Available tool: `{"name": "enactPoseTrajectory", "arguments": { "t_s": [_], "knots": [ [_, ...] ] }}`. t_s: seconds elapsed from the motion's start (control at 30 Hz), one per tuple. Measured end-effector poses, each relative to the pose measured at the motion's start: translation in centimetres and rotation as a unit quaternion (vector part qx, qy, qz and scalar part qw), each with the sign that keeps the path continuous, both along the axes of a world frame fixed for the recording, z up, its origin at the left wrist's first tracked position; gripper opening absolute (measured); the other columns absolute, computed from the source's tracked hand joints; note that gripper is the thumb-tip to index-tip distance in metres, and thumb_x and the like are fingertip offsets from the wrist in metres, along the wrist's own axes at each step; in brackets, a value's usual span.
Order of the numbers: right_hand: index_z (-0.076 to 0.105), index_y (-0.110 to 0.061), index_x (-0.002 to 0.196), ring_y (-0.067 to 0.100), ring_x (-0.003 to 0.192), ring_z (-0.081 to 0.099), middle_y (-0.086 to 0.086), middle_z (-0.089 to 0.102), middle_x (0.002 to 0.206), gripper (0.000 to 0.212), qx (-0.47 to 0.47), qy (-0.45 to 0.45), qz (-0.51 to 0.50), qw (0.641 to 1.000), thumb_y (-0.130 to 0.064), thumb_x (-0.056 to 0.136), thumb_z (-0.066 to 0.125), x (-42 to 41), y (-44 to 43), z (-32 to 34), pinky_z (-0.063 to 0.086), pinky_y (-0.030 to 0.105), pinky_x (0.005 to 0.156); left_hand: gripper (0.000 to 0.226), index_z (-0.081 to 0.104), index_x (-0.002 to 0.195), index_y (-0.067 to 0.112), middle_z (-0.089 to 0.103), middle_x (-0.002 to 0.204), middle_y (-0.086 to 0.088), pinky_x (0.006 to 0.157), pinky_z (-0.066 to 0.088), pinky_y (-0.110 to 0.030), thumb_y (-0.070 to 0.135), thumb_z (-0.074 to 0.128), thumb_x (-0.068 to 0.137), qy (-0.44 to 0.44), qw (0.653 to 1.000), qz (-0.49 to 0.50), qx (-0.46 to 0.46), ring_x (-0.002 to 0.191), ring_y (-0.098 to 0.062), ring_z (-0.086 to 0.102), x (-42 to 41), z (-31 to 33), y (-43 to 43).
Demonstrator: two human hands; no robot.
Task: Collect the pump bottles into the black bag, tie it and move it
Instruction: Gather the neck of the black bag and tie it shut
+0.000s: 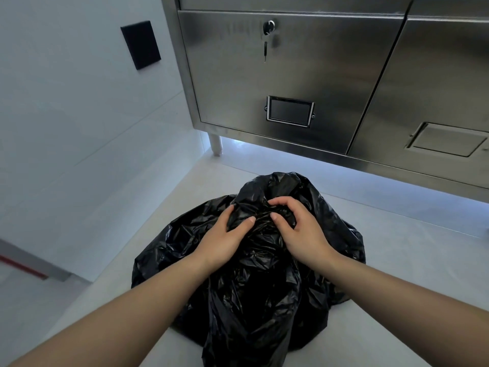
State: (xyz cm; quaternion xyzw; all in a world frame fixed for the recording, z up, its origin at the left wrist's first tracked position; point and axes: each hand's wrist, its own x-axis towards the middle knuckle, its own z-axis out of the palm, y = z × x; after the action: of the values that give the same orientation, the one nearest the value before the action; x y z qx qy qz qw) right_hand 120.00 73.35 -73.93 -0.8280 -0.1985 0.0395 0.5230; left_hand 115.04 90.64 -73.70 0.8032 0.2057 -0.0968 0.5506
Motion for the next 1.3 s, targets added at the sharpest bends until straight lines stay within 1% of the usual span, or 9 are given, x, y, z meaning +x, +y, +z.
{"name": "enactPoseTrajectory", "arguments": {
  "t_s": [0.17, 0.27, 0.37, 0.47, 0.63, 0.77, 0.9, 1.1, 1.3],
  "knots": [
    [0.048, -0.036, 0.13, -0.019, 0.111, 0.039, -0.015, 0.048, 0.123, 0.037, 0.004, 0.0, 0.029, 1.0, -0.028, 0.095, 0.051, 0.0, -0.3, 0.5, 0.029, -0.003, 0.083, 0.063, 0.041, 0.134, 0.043, 0.059, 0.121, 0.006, 0.105, 0.04, -0.035, 0.045, 0.067, 0.078, -0.076, 0.997, 0.01, 0.028, 0.12, -0.012, 0.053, 0.6, 0.1, 0.0],
    [0.042, -0.039, 0.136, -0.021, 0.116, 0.036, -0.026, 0.044, 0.128, 0.046, 0.004, 0.0, 0.05, 0.999, -0.035, 0.092, 0.055, 0.0, -0.3, 0.8, 0.027, -0.004, 0.088, 0.054, 0.048, 0.128, 0.042, 0.057, 0.105, 0.012, 0.089, 0.042, -0.021, 0.035, 0.068, 0.078, -0.139, 0.987, -0.011, 0.083, 0.106, -0.006, 0.056, 0.7, 0.5, -0.7],
    [0.057, -0.035, 0.121, -0.008, 0.112, 0.051, -0.018, 0.058, 0.118, 0.036, 0.0, -0.006, 0.032, 0.999, -0.028, 0.087, 0.065, 0.2, -0.5, 0.8, 0.036, 0.004, 0.092, 0.044, 0.055, 0.12, 0.039, 0.054, 0.089, 0.015, 0.074, 0.039, -0.01, 0.029, 0.068, 0.079, -0.158, 0.979, -0.05, 0.117, 0.088, -0.002, 0.057, 0.7, 1.2, -1.0],
    [0.064, -0.031, 0.107, 0.0, 0.102, 0.059, -0.012, 0.065, 0.108, 0.025, 0.021, 0.005, -0.006, 1.0, -0.024, 0.084, 0.069, 0.8, -1.1, 1.1, 0.045, 0.016, 0.09, 0.035, 0.059, 0.116, 0.04, 0.06, 0.098, 0.022, 0.079, 0.039, -0.002, 0.038, 0.068, 0.082, -0.146, 0.977, -0.107, 0.114, 0.093, 0.007, 0.058, 0.9, 3.0, -0.1],
    [0.058, -0.045, 0.101, -0.008, 0.099, 0.051, -0.025, 0.058, 0.106, 0.022, 0.037, 0.003, -0.094, 0.995, -0.033, 0.085, 0.067, 1.9, -2.1, 1.5, 0.035, 0.0, 0.076, 0.027, 0.061, 0.108, 0.049, 0.052, 0.113, 0.032, 0.085, 0.035, -0.005, 0.044, 0.065, 0.082, -0.198, 0.968, -0.091, 0.126, 0.104, 0.02, 0.045, 0.4, 5.8, 2.0],
    [0.059, -0.036, 0.103, 0.013, 0.108, 0.057, -0.006, 0.064, 0.113, 0.02, 0.061, 0.013, -0.153, 0.986, -0.03, 0.085, 0.066, 3.5, -2.4, 2.0, 0.046, 0.029, 0.093, 0.019, 0.065, 0.097, 0.046, 0.056, 0.115, 0.024, 0.099, 0.044, -0.028, 0.042, 0.069, 0.079, -0.21, 0.966, -0.107, 0.103, 0.111, 0.008, 0.051, -0.4, 6.6, 1.6],
    [0.059, -0.035, 0.103, 0.018, 0.108, 0.059, -0.002, 0.066, 0.112, 0.02, 0.064, 0.013, -0.165, 0.984, -0.03, 0.085, 0.067, 3.8, -2.6, 2.2, 0.047, 0.039, 0.097, 0.038, 0.067, 0.096, 0.047, 0.056, 0.118, 0.029, 0.098, 0.046, -0.03, 0.065, 0.072, 0.062, -0.191, 0.956, -0.212, 0.075, 0.115, 0.007, 0.05, -1.2, 7.7, 0.9],
    [0.059, -0.036, 0.103, 0.016, 0.108, 0.059, -0.005, 0.066, 0.112, 0.021, 0.062, 0.011, -0.174, 0.983, -0.032, 0.084, 0.067, 3.4, -3.1, 2.3, 0.048, 0.04, 0.096, 0.057, 0.064, 0.1, 0.051, 0.04, 0.135, 0.031, 0.102, 0.032, -0.021, 0.057, 0.083, 0.047, -0.164, 0.933, -0.298, 0.117, 0.127, 0.012, 0.036, -1.2, 7.1, 1.1],
    [0.061, -0.034, 0.107, 0.015, 0.111, 0.058, -0.005, 0.065, 0.115, 0.023, 0.058, 0.02, -0.17, 0.984, -0.032, 0.085, 0.067, 3.2, -3.5, 2.5, 0.047, 0.038, 0.098, 0.016, 0.069, 0.065, 0.039, 0.057, 0.113, 0.031, 0.099, 0.034, -0.016, 0.047, 0.082, 0.061, -0.205, 0.933, -0.254, 0.152, 0.113, 0.011, 0.05, -0.5, 5.7, 0.5]
  ]
}}
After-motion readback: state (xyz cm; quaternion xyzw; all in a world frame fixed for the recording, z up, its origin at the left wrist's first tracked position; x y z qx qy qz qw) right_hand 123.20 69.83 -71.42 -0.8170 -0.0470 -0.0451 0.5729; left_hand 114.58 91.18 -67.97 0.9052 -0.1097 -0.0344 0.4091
